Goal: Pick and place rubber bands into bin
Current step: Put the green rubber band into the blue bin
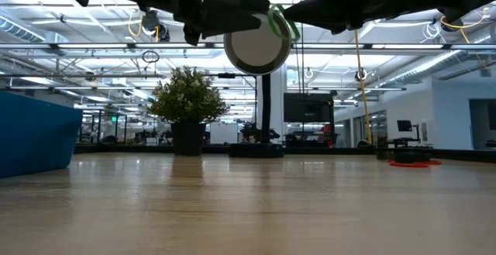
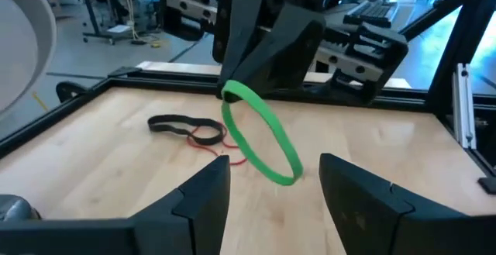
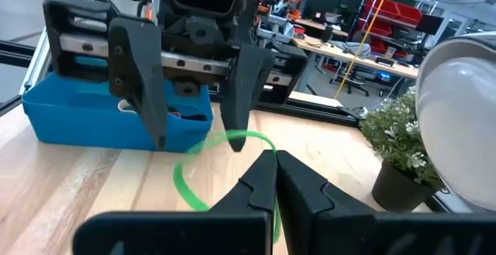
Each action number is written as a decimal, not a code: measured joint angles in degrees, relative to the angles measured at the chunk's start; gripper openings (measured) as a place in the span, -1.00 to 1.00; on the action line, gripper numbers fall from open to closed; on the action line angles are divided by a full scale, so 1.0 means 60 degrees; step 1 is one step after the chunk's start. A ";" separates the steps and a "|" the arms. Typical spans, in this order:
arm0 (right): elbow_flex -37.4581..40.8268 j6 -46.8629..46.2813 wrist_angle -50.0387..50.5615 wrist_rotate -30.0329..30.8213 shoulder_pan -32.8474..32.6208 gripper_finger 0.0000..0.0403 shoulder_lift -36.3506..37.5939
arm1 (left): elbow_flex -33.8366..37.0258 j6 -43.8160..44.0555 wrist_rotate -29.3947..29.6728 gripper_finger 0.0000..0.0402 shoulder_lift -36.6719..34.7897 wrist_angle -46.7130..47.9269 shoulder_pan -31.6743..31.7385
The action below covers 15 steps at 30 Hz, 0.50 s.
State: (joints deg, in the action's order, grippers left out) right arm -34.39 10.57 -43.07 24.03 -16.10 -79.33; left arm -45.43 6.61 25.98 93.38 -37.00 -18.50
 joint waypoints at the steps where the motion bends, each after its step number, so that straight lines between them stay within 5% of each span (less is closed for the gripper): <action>1: 0.0003 0.0000 0.0000 0.0000 0.0000 -1.00 0.0000 | 0.0000 0.0025 0.0000 0.03 -0.0001 0.0002 0.0000; 15: 0.0000 0.0106 -0.0073 0.0029 0.0000 -1.00 0.0004 | 0.0000 0.0677 -0.0106 0.03 0.0475 -0.0778 0.0004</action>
State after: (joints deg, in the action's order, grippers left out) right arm -34.39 11.20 -43.51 24.21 -16.10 -79.31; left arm -45.43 10.68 25.34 96.23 -41.67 -18.48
